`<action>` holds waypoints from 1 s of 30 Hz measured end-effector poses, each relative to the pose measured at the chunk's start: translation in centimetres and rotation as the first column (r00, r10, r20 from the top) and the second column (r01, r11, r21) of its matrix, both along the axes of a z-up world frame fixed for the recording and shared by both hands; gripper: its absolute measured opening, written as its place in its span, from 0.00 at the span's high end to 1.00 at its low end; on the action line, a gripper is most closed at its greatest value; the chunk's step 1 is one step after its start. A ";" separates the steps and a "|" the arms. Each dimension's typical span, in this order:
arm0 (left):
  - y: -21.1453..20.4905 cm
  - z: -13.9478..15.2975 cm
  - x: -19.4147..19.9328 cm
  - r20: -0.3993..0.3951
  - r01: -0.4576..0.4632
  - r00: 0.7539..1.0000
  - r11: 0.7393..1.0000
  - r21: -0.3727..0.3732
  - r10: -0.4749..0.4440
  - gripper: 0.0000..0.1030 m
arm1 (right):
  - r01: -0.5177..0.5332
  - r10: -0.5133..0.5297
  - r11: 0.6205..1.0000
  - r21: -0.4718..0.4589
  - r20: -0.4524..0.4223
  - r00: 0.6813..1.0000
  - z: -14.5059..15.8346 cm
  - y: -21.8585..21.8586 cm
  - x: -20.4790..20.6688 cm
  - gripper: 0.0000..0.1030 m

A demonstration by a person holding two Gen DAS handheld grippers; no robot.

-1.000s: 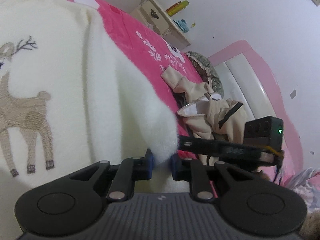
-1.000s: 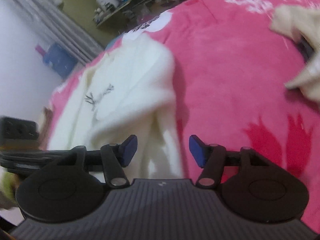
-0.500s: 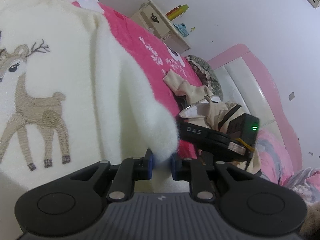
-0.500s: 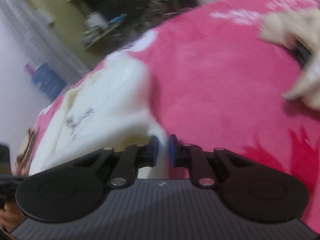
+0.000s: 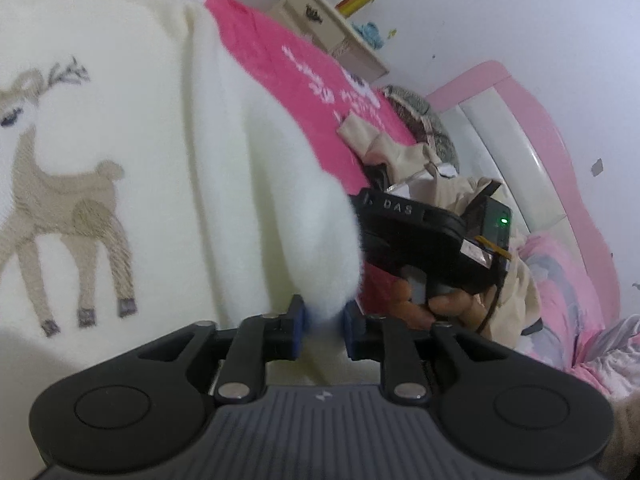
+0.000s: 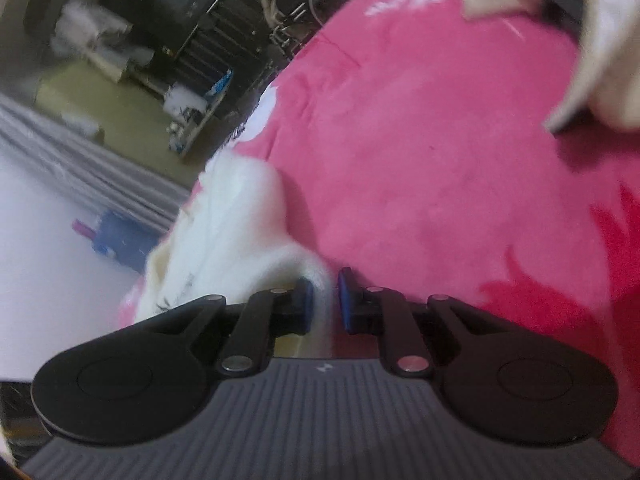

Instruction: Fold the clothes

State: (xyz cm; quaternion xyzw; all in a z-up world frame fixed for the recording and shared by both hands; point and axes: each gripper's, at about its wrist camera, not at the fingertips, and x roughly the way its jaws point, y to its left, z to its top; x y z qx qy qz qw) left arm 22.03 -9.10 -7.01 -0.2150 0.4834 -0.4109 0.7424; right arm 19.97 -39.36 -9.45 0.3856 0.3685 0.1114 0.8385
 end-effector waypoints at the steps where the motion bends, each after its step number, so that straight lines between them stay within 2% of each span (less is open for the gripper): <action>1: 0.0 0.2 0.0 0.000 0.007 1.000 1.000 -0.005 -0.007 0.73 | 0.005 -0.005 1.000 0.021 -0.005 1.000 -0.1 -0.2 -0.1 0.89; 4: 1.1 1.7 -0.1 0.068 0.004 0.998 1.000 -0.012 -0.003 0.69 | 0.013 -0.013 0.999 0.048 -0.015 1.000 -0.2 -0.6 -0.3 0.89; 6: 2.0 2.2 0.5 0.092 -0.040 0.995 0.999 -0.004 0.040 0.69 | 0.026 -0.025 0.997 0.075 -0.022 0.999 -0.4 -0.8 -0.5 0.89; 12: 1.7 0.3 4.0 0.022 -0.150 0.989 0.978 0.146 0.148 0.70 | 0.042 -0.038 0.992 0.121 -0.034 0.999 -1.1 -1.3 0.0 0.89; 18: 0.2 -0.4 4.7 0.023 -0.148 0.989 0.971 0.185 0.147 0.73 | 0.040 -0.036 0.992 0.123 -0.033 0.999 -1.3 -1.3 0.3 0.89; 22: -0.4 -0.4 4.7 0.044 -0.156 0.988 0.963 0.219 0.150 0.81 | 0.040 -0.036 0.992 0.123 -0.033 0.999 -1.3 -1.2 0.4 0.89; 25: -0.6 -0.3 4.4 0.059 -0.167 0.986 0.958 0.235 0.157 0.92 | 0.038 -0.035 0.992 0.120 -0.030 0.999 -1.3 -1.3 0.4 0.89; 30: 0.1 0.0 3.8 0.079 -0.179 0.983 0.957 0.230 0.164 0.95 | 0.036 -0.033 0.993 0.116 -0.026 0.999 -1.3 -1.2 0.4 0.89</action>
